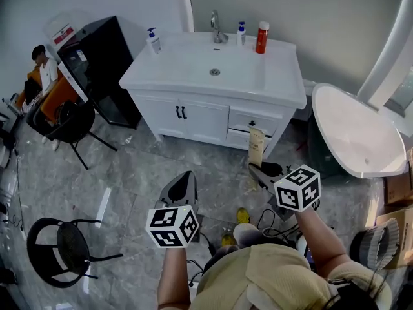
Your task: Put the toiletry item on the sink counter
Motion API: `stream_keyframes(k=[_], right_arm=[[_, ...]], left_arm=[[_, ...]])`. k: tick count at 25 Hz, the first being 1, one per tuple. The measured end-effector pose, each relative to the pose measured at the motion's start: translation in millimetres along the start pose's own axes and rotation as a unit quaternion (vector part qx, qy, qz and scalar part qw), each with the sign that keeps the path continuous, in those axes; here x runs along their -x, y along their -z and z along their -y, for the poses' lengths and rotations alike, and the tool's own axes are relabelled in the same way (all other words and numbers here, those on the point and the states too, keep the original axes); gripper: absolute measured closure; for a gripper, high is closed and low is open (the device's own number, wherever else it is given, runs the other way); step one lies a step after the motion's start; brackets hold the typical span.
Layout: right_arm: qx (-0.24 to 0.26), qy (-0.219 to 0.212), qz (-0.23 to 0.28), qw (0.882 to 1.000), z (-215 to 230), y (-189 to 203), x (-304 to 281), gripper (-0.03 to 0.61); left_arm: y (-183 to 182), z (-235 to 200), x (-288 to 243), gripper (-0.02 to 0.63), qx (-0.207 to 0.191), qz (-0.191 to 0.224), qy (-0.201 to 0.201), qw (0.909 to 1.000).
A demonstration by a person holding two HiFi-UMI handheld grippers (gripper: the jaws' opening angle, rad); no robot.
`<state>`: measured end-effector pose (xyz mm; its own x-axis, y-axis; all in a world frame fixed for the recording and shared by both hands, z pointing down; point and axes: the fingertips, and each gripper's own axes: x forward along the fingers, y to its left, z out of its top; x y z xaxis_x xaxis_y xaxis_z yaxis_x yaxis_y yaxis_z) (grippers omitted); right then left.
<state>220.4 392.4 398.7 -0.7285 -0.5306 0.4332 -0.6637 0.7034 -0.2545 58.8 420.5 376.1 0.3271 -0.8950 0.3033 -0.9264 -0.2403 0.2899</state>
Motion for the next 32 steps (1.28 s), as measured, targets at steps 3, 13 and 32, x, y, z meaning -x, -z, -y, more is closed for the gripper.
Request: stream_keyframes(k=[3, 13, 32], right_arm=[[0.003, -0.007, 0.000, 1.000, 7.5, -8.2, -12.0, 0.537], [0.015, -0.038, 0.009, 0.999, 59.2, -51.7, -59.4, 0.535], [0.030, -0.082, -0.001, 0.996, 148.2, -93.8, -116.8, 0.536]], left_arm=[[-4.6, -7.1, -10.2, 0.575, 0.000, 0.000, -0.007, 1.0000], [-41.6, -24.2, -67.5, 0.575, 0.022, 0.031, -0.025, 0.9990], [-72.4, -25.3, -182.9, 0.575, 0.006, 0.017, -0.053, 0.9984]])
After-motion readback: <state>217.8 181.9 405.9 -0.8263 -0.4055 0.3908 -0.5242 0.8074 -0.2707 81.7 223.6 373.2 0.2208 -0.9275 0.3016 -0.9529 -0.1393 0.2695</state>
